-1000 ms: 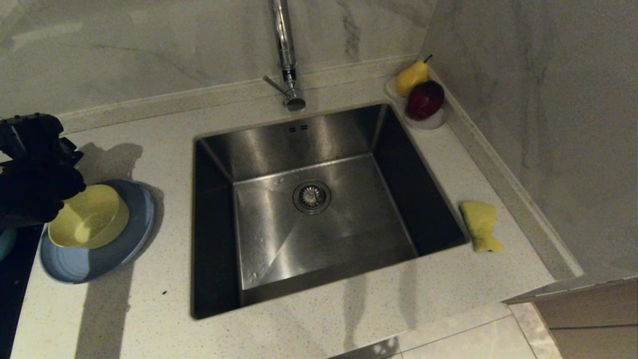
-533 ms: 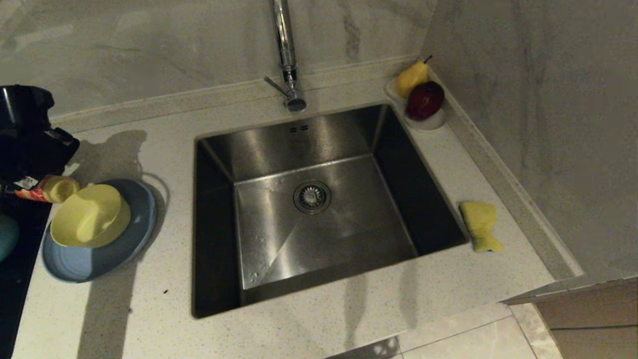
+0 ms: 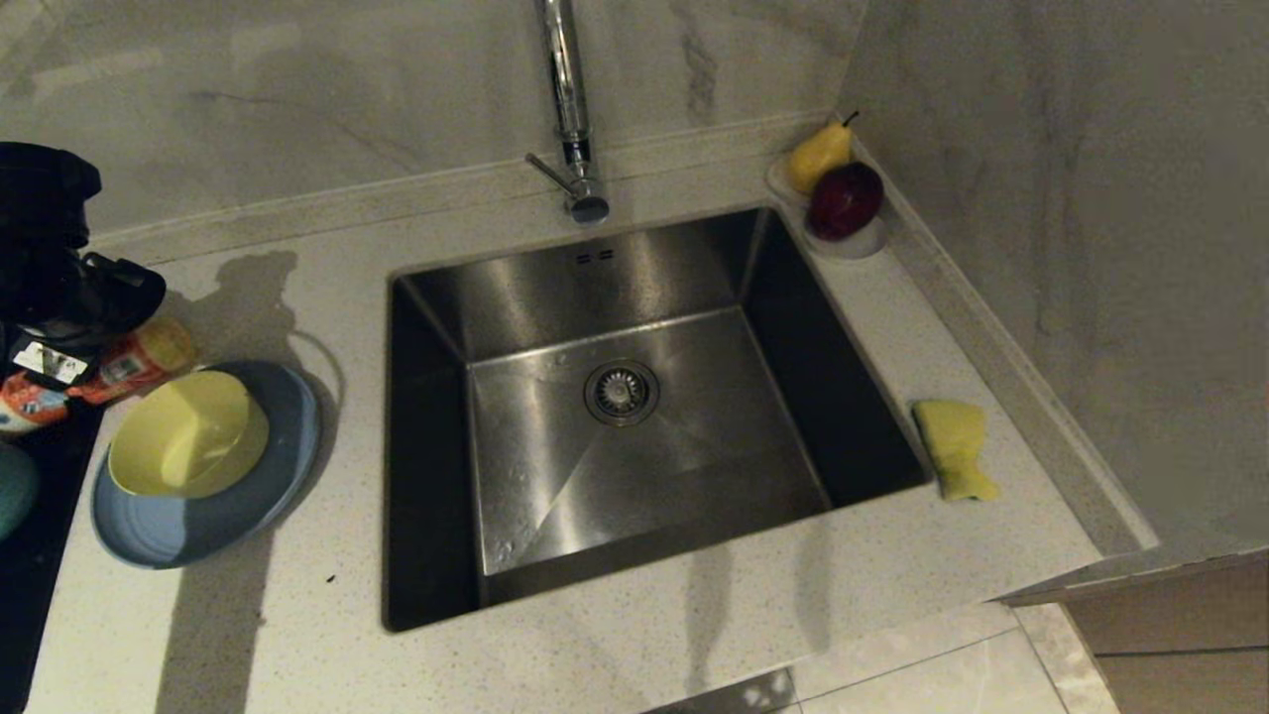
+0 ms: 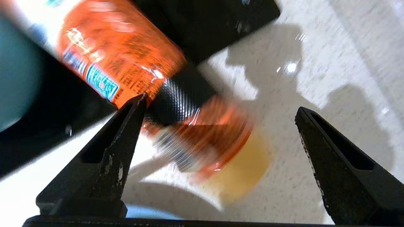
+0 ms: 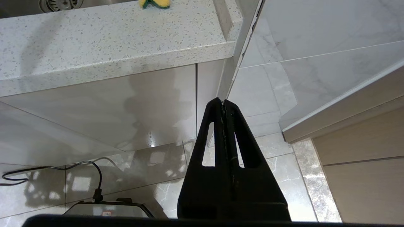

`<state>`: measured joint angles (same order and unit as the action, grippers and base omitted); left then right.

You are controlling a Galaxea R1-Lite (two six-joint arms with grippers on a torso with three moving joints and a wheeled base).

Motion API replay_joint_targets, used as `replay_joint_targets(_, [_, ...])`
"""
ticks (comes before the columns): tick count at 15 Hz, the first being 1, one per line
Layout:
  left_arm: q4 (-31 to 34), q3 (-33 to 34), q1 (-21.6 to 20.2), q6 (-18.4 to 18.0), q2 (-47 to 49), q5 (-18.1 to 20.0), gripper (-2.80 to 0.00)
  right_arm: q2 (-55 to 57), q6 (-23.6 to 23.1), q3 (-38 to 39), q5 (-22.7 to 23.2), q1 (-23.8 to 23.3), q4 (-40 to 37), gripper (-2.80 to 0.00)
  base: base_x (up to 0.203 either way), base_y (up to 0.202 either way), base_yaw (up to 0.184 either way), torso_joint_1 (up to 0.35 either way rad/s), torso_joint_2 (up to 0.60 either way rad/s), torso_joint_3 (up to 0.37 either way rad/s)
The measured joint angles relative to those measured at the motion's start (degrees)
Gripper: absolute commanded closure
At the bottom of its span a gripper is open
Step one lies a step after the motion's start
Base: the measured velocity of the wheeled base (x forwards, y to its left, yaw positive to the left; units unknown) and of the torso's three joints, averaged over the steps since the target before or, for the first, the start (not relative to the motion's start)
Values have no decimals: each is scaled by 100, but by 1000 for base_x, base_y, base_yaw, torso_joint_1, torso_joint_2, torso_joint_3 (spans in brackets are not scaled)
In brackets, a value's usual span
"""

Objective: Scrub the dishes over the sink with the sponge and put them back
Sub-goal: Place the dish soap on the table

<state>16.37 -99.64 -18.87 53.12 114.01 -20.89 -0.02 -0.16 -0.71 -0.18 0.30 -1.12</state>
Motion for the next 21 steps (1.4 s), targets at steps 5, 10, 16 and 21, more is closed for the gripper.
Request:
replay_joint_targets(5, [375,-145,-26,78,67,-3,-280,0,-2,0,2,3,-2,0,0,0,0,0,0,0])
replay_joint_targets(10, [294,-291,-76,-27,118,-64,-280,0,-2,0,0,0,-2,0,0,0,0,0,0,0])
replay_joint_targets(16, [65,-753,-78,-913,98,-72,-280,0,-1,0,1,2,-2,0,0,0,0,0,0,0])
replay_joint_targets(21, [-137,-775,-140,-1871,-231,-75,-280,0,2,0,2,2,0,0,0,0,0,0,0,0])
